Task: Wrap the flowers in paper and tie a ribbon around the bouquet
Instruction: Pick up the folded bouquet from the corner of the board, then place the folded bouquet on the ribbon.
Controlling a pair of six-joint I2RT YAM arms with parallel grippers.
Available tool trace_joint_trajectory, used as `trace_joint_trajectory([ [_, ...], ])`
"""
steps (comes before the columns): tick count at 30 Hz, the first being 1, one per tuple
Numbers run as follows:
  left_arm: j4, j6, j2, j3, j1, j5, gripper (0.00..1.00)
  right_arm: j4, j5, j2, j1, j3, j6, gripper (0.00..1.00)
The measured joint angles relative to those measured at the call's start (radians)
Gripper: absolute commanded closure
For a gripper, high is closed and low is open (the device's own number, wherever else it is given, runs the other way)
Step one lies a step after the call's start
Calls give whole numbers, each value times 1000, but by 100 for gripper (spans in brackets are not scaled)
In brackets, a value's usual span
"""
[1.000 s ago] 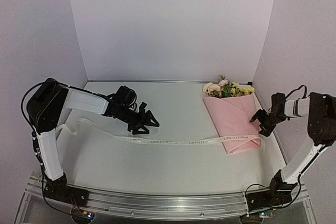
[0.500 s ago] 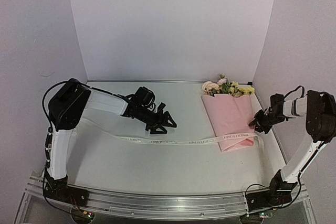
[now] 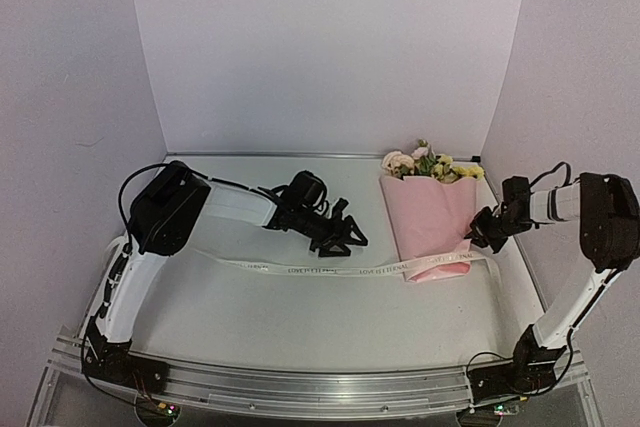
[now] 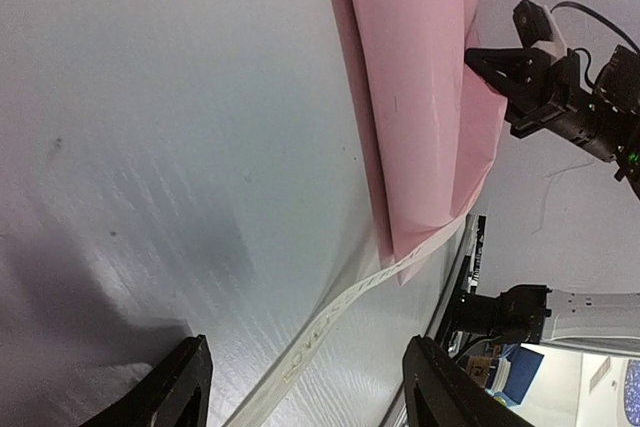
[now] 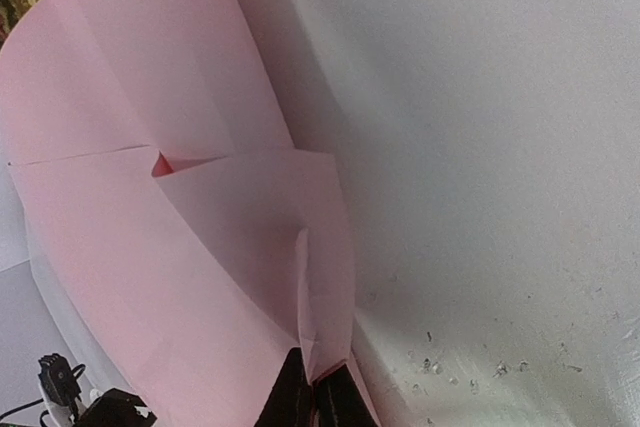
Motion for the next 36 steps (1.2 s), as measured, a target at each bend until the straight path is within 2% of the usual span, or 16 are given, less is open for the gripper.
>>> trace_joint_trajectory([
  [6, 31, 22, -28, -76, -46, 66, 33, -2, 24, 0, 37, 17, 58, 100],
  [14, -30, 120, -71, -146, -77, 150, 34, -1, 43, 63, 106, 148, 118, 100],
  [22, -40, 116, -102, -176, -76, 110, 32, -2, 34, 135, 209, 229, 192, 100],
  [29, 44, -17, -208, -324, 24, -12, 27, -2, 2, 135, 265, 236, 276, 100],
  [36, 13, -23, -197, -257, 154, -64, 24, -1, -21, 108, 316, 228, 328, 100],
])
